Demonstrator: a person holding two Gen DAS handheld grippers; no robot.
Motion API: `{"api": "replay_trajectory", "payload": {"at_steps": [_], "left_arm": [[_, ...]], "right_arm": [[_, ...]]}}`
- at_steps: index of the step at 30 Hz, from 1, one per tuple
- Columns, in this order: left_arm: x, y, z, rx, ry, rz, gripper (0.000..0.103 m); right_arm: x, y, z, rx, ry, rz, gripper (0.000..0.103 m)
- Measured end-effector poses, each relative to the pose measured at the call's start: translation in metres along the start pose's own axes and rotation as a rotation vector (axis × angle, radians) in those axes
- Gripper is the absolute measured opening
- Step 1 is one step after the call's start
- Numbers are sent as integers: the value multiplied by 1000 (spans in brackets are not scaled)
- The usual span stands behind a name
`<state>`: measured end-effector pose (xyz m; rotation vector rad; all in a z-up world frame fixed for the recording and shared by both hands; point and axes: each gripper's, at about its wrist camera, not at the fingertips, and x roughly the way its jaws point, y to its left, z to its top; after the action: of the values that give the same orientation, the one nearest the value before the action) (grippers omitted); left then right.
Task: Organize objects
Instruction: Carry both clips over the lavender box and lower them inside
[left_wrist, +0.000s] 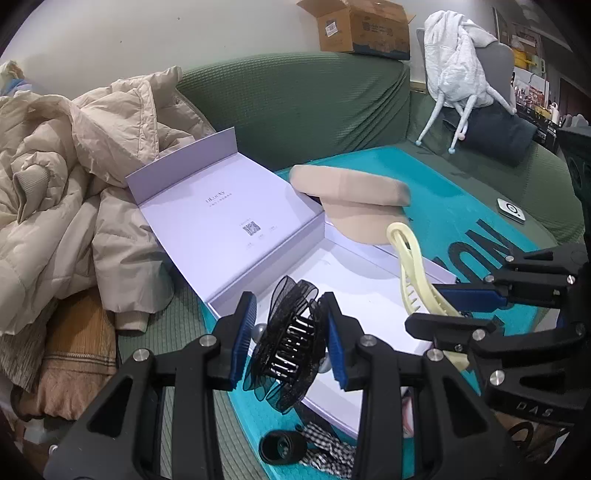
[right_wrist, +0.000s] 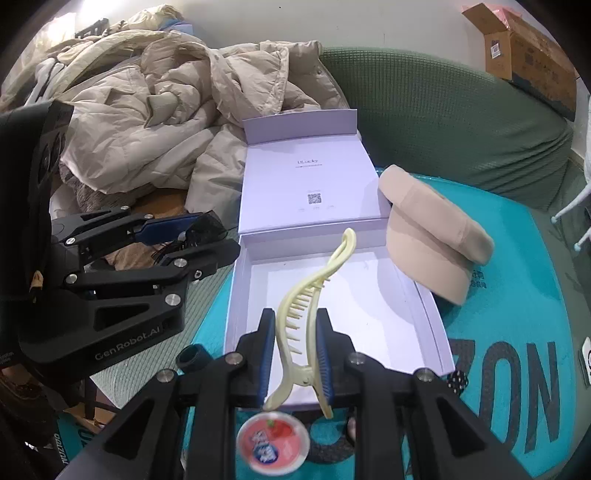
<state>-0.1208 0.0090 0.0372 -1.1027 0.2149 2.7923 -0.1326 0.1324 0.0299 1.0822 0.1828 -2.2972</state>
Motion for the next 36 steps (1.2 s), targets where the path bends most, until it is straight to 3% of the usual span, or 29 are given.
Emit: {"api": "replay_trajectory", "payload": {"at_steps": [8,20,36], "left_arm": [[29,13,11,-16,14,14,34],[66,36,26,-57,50,17,34],[112,33,28,-56,99,0,34]], "right_arm": [[26,-18,21,-19,23,-24,21],[74,-34,45,12,50,53,21],[121,-49,50,49,62,56,21]]}}
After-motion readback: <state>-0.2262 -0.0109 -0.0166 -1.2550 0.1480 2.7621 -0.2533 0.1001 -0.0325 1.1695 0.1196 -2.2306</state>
